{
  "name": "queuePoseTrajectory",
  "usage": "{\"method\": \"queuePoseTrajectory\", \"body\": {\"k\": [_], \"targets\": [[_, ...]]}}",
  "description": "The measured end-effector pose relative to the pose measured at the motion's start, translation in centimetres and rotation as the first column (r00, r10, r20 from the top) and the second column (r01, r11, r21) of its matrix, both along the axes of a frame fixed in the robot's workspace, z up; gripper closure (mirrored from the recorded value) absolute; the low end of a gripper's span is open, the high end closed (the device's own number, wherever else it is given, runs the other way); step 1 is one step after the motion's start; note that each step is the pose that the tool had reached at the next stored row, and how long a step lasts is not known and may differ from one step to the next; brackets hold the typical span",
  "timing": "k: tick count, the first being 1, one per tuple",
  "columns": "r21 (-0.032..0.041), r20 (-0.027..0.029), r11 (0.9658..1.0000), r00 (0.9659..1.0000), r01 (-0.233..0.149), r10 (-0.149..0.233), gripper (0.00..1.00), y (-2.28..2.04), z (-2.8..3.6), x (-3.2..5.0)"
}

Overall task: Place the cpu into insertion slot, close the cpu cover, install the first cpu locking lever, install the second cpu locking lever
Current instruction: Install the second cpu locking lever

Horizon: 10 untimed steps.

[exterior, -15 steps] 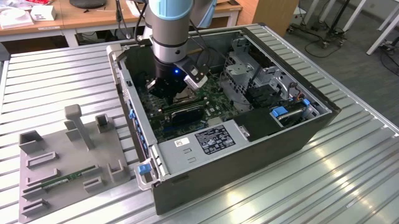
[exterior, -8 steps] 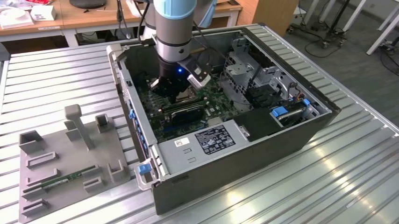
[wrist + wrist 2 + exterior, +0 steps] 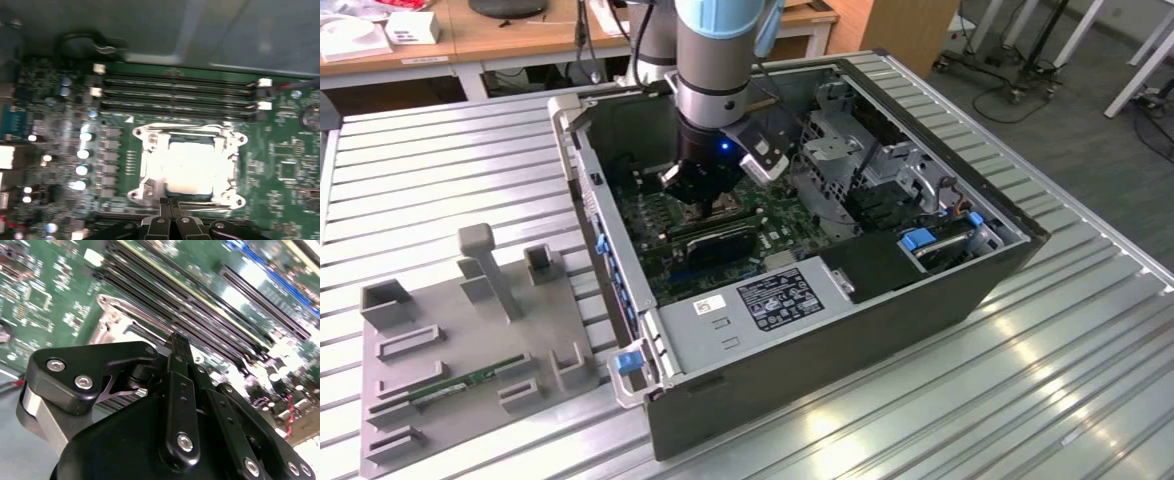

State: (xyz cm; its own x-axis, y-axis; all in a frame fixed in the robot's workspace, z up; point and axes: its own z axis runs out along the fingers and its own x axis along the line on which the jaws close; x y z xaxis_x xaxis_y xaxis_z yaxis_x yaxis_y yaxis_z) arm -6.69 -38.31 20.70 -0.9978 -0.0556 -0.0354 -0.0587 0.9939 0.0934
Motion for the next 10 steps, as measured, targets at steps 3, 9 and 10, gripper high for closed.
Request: {"method": "queuePoseTrajectory", "body": {"k": [3,9,10], "targets": [[0.0001,-0.0003,1.0000,1.0000,0.000,0.000,0.89,0.03,0.00,0.78],[-0.0001,-0.0003,1.0000,1.0000,0.000,0.000,0.89,0.47,0.25,0.91],[-0.0001,-0.0003,1.0000,1.0000,0.000,0.000,0.89,0.55,0.36,0.91]]}}
